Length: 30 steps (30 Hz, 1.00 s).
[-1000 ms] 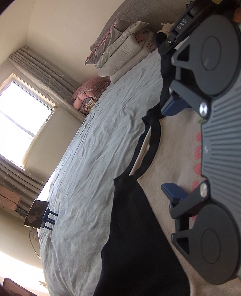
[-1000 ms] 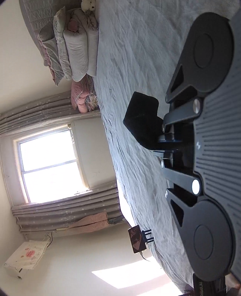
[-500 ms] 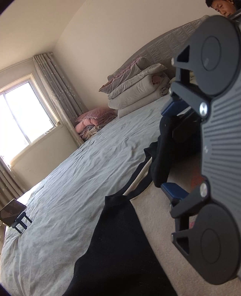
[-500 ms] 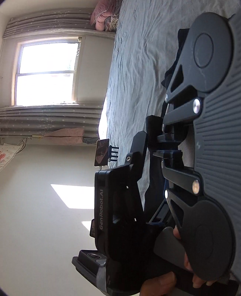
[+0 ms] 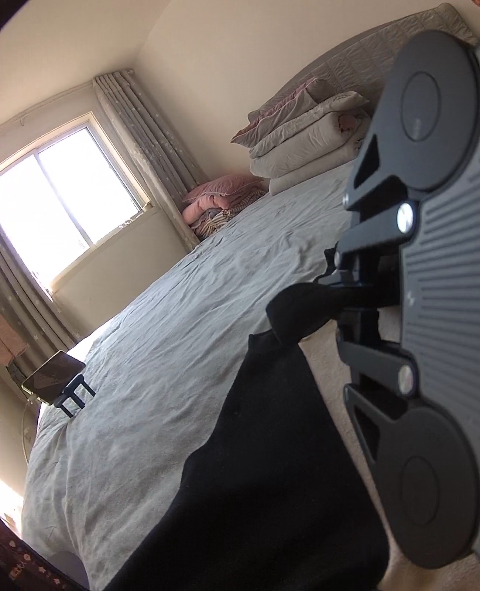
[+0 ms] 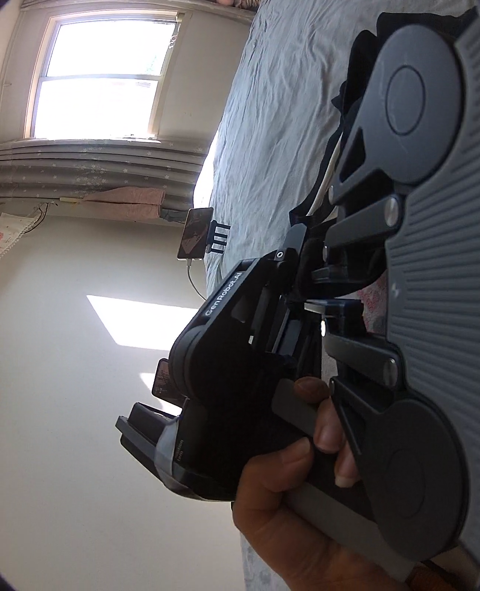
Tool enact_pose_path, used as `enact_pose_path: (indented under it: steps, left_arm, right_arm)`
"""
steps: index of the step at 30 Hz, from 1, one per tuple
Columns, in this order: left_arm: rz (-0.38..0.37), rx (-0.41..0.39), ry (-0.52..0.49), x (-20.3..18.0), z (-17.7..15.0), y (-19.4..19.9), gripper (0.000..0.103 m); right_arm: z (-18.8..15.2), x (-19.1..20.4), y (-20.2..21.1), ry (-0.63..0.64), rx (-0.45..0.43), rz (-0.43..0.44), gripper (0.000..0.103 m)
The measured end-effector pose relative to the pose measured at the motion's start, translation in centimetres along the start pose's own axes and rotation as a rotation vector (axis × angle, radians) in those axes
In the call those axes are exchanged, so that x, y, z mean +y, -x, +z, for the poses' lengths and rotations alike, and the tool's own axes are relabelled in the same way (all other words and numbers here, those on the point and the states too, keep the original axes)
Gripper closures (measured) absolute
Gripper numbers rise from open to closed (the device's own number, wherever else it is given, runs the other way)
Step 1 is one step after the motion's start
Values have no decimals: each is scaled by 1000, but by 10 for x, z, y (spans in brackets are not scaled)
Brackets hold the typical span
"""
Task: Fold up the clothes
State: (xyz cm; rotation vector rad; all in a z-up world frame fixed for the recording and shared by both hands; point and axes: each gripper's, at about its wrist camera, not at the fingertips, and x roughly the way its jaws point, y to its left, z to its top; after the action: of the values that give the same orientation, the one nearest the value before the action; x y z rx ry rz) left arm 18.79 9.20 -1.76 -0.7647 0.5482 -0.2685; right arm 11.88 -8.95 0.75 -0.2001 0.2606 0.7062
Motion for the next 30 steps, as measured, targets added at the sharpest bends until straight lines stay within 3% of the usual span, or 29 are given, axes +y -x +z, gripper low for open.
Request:
enact_pose_path:
  steps: [2, 4, 5, 6, 11, 15, 19, 27, 29, 30]
  left_arm:
    - [79, -70, -83, -5, 6, 8, 95]
    - [158, -140, -165, -11, 12, 16, 95]
    - [184, -157, -175, -9, 15, 18, 95]
    - [200, -161, -162, -4, 18, 20, 94]
    - [267, -174, -86, 15, 29, 26, 89]
    - [259, -137, -46, 24, 34, 40, 46]
    - [221, -55, -69, 21, 41, 52, 34]
    - [390, 47, -339, -8, 21, 35, 37]
    - [466, 40, -404, -10, 14, 27, 62]
    - [504, 35, -436, -11, 10, 23, 85]
  right_arm:
    - [2, -3, 2, -13, 5, 8, 84]
    - [4, -9, 7, -37, -4, -13, 60]
    - [5, -12, 9, -46, -10, -40, 40]
    - [5, -16, 12, -53, -15, -80, 36]
    - [-3, -52, 15, -120, 48, -374, 36]
    - [-20, -92, 25, -309, 105, -563, 36]
    - [-34, -117, 40, -478, 119, -639, 36]
    - [-36, -121, 35, -466, 184, -702, 36]
    - [-37, -120, 33, -454, 198, -699, 36]
    - [-38, -120, 33, -451, 203, -698, 36]
